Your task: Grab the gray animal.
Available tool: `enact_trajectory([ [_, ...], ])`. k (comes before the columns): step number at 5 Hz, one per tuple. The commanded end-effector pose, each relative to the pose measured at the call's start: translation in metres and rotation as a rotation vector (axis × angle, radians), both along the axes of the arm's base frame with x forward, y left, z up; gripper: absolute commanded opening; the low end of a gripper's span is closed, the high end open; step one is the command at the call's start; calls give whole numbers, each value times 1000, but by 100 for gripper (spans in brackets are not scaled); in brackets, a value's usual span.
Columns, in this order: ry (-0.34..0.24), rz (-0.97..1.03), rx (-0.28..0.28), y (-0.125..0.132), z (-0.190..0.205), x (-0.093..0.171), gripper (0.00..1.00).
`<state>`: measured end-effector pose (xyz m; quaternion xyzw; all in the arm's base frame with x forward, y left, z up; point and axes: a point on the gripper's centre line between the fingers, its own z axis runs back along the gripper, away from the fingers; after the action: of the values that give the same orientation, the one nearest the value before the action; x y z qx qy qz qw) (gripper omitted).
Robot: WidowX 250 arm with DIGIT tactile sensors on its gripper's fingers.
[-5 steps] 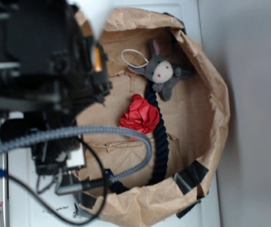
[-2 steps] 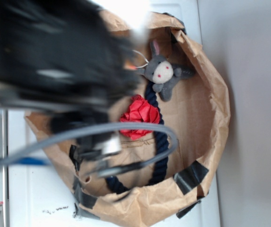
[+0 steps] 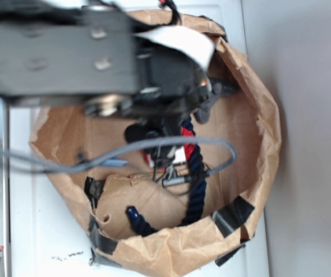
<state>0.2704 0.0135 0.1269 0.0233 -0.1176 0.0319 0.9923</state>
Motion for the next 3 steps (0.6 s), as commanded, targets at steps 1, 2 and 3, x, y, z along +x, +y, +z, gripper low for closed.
enact_trajectory([
  [1, -59, 17, 3, 6, 18, 9, 100],
  [2, -59, 17, 3, 6, 18, 9, 100],
  [3, -78, -11, -25, 10, -6, 34, 100],
])
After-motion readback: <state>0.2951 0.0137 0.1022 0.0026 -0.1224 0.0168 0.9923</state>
